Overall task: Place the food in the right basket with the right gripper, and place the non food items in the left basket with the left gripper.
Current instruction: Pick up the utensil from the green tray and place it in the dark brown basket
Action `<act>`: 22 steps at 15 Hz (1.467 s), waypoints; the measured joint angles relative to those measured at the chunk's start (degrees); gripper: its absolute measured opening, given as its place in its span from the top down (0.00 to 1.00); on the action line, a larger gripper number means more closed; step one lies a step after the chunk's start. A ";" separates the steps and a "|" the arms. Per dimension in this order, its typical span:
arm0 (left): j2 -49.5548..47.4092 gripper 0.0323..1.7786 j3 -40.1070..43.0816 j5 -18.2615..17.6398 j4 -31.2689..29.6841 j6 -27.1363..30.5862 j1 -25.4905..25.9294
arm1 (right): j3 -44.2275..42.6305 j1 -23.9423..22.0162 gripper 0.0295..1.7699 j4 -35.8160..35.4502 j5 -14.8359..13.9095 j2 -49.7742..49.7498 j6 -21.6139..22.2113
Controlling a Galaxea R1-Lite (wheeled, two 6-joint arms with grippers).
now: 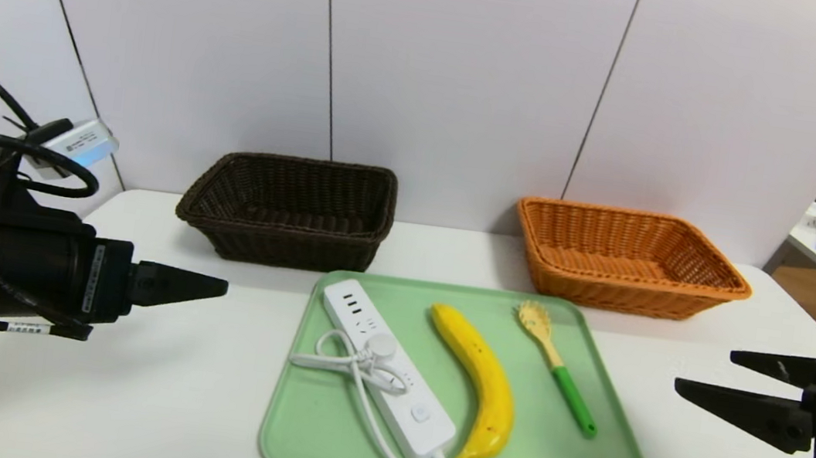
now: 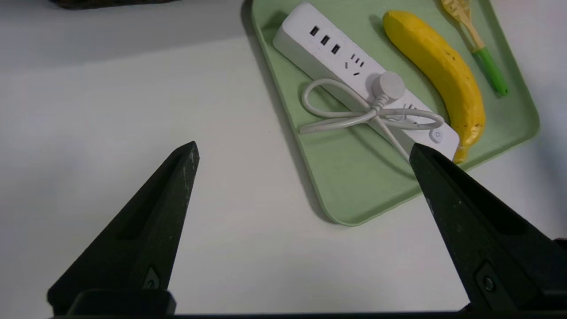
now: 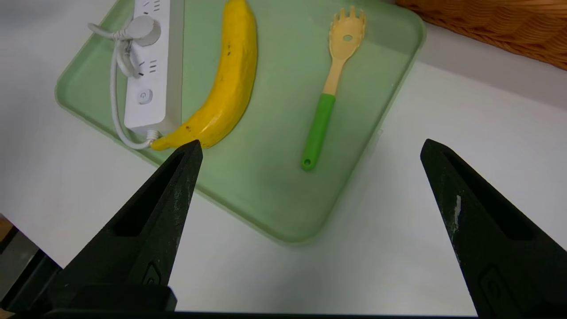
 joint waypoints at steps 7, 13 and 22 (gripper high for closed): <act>6.99 0.05 -4.58 -1.90 0.61 -2.18 -7.72 | -8.05 4.57 0.04 0.39 0.04 8.44 -0.06; 10.07 0.05 -7.80 -3.61 4.80 -3.04 -8.74 | -12.26 8.13 0.04 0.63 -0.28 14.75 0.63; 10.15 0.05 -7.91 -3.50 5.18 -3.04 -8.77 | -19.90 13.14 0.04 7.73 -5.45 20.54 5.40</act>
